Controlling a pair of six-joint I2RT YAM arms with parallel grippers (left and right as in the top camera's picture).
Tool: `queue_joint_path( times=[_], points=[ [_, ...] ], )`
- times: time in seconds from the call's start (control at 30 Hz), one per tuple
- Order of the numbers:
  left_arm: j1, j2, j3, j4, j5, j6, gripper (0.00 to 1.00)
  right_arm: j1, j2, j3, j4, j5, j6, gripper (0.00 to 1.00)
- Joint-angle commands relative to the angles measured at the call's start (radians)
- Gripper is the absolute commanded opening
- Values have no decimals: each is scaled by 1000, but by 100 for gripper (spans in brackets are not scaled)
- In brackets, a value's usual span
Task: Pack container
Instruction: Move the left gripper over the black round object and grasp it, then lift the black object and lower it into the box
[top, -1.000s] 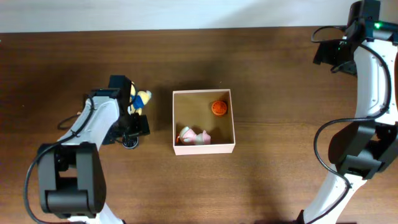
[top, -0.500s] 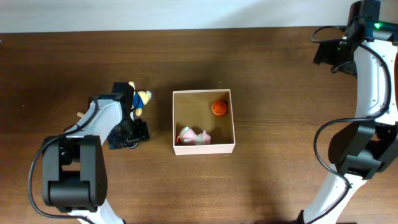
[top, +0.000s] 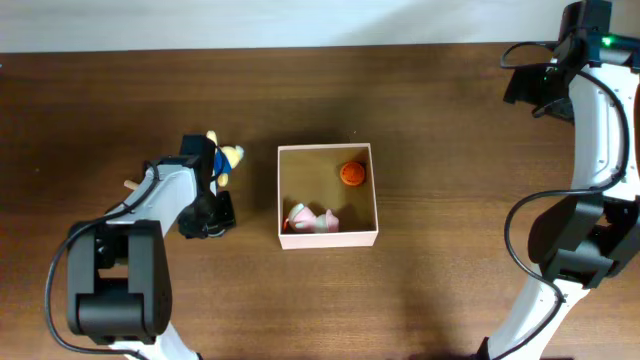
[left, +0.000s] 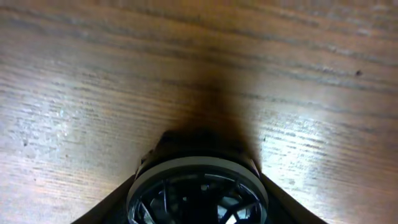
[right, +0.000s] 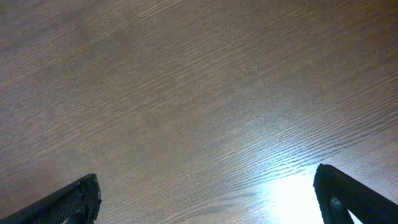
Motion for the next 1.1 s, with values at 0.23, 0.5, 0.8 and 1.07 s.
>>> queue_joint_path(
  times=[0.23,0.5,0.8,1.07],
  points=[
    [2,21,7,61,-20,-2,48,1,-14,-2,0,2,13,99],
    [2,21,197,-61,-20,-2,45,1,-14,-2,0,2,13,99],
    [-18,21,524,-257,-16,-2,40,1,-14,-2,0,2,13,99],
    [-128,20,762,-324,-16,-2,40,1,-14,-2,0,2,13,99]
  ],
)
